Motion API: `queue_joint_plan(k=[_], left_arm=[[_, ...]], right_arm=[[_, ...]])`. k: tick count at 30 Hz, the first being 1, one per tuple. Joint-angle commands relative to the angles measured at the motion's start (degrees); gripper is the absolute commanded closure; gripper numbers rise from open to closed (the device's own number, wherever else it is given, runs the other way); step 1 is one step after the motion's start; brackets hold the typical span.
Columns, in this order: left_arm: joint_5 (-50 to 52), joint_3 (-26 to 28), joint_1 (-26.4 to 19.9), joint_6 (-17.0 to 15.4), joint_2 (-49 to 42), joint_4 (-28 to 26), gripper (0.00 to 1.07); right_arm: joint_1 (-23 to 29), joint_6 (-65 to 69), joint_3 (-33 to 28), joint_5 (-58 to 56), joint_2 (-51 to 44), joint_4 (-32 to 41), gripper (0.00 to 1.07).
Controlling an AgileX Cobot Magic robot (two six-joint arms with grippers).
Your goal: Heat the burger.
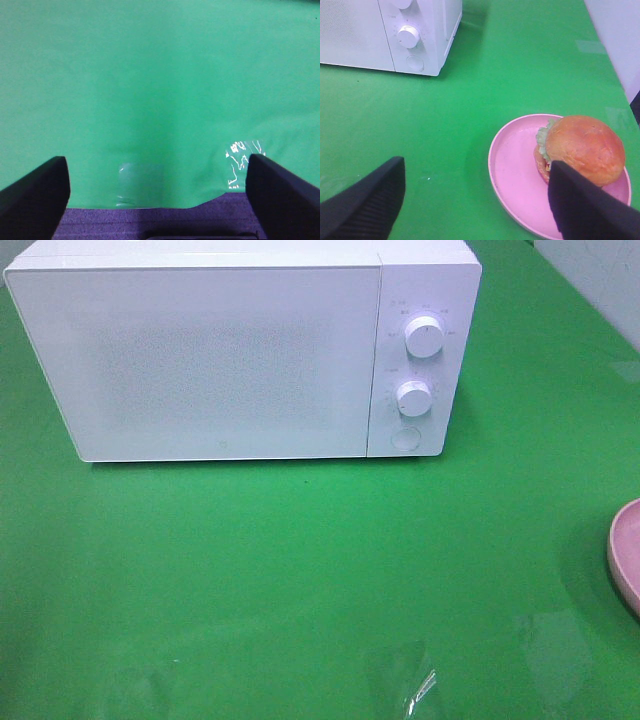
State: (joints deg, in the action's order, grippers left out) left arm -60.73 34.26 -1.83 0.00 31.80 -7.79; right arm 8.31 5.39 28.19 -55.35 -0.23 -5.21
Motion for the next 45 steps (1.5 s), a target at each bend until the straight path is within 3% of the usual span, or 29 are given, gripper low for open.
queue_joint_plan(k=[1,23,45], left_arm=[[-0.5,-3.8,0.0,0.0,-8.7,0.3,0.19],[-0.5,-4.7,0.0,0.3,-32.8,1.0,0.19],[-0.5,-4.7,0.0,0.0,-33.3,1.2,0.19]], right_arm=[[-0.3,-0.2,-0.1,0.4,-1.5,0.1,0.32],[-0.3,-0.2,-0.1,0.4,-1.5,0.1,0.32],[-0.3,-0.2,-0.1,0.4,-1.4,0.1,0.32]])
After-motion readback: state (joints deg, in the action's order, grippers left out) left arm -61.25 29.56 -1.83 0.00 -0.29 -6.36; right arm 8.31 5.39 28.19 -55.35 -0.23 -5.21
